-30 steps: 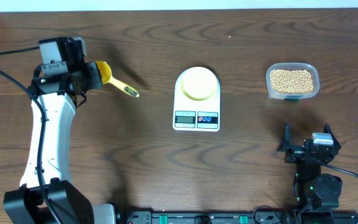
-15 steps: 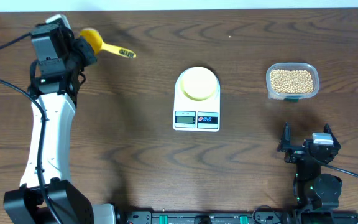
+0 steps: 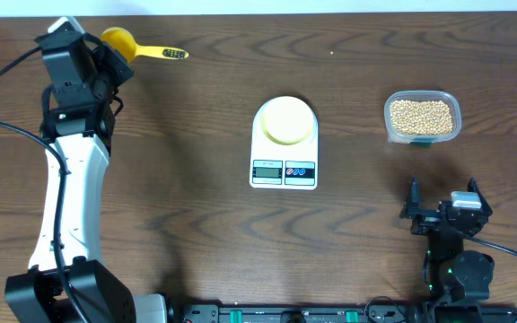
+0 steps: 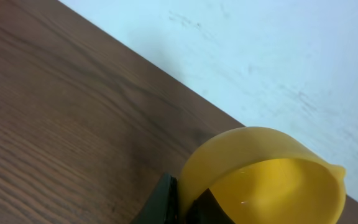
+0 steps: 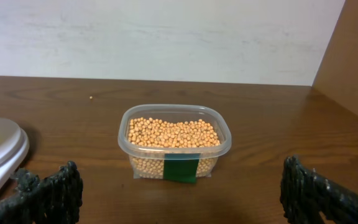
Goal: Scoop item into bowl and weigh 50g on scale
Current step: 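Lift the scoop with the left gripper and carry it forward, then move the right gripper up toward the scoop handle held by left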
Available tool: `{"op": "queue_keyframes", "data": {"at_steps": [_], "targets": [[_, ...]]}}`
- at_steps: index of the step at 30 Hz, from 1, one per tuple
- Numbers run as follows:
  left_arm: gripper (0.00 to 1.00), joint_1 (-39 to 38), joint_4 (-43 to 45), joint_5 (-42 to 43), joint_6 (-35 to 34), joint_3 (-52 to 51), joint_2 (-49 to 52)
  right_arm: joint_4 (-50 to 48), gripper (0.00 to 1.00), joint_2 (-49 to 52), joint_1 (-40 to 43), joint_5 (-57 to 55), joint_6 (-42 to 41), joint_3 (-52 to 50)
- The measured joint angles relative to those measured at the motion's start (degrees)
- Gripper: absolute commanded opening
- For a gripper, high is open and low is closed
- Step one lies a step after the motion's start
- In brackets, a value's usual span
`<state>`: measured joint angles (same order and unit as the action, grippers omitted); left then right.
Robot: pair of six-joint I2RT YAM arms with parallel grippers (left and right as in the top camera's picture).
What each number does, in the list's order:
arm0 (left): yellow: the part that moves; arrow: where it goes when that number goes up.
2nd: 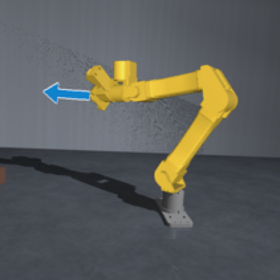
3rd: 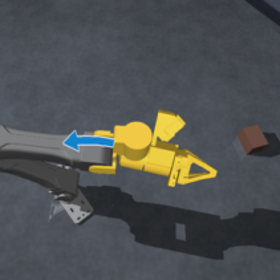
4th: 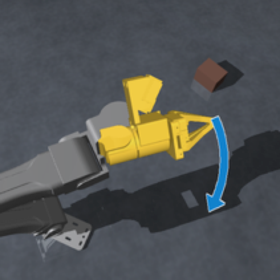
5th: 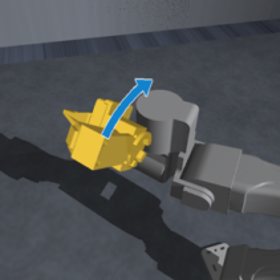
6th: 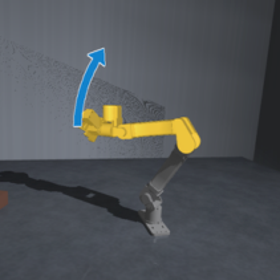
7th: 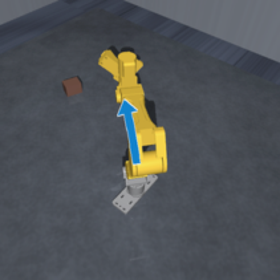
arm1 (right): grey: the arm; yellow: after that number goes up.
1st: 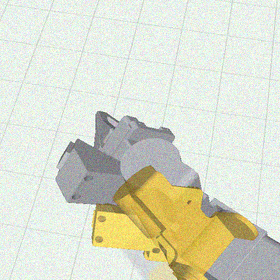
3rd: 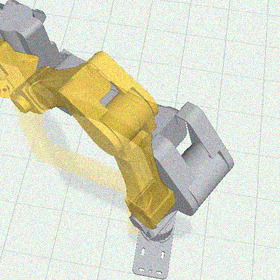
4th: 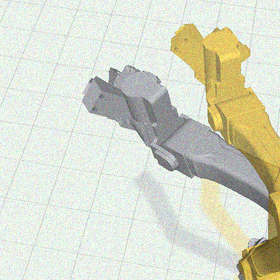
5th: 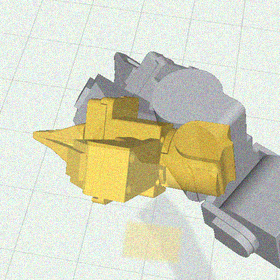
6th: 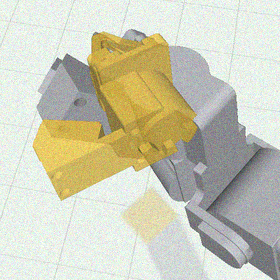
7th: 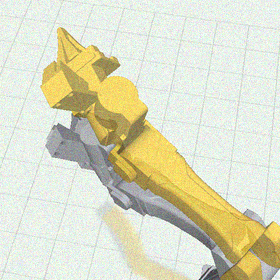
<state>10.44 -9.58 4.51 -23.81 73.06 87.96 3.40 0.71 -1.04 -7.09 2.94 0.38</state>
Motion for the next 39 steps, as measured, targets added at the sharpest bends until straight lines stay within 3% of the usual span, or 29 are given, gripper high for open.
{"op": "queue_keyframes", "data": {"at_steps": [11,22,28,35,39], "targets": [[0.08,0.02,0.85,-1.86,-10.03,0.0,0.0,-1.01,0.99,0.02,0.72,-1.7,-1.77,0.0],[0.08,0.02,0.87,-1.88,-11.65,0.0,0.0,-11.19,0.99,2.45,2.97,-2.6,-6.36,0.11],[0.08,0.02,0.98,-1.88,-12.02,0.0,0.0,-12.09,0.99,14.78,2.99,-1.68,-5.79,7.43],[0.08,0.02,0.92,-1.9,-12.02,0.0,0.0,-18.08,0.99,38.1,3.82,2.27,-2.23,22.27],[0.08,0.02,0.83,-1.88,-12.02,0.0,0.0,-18.73,0.99,51.91,6.51,10.47,-1.79,31.63]]}}
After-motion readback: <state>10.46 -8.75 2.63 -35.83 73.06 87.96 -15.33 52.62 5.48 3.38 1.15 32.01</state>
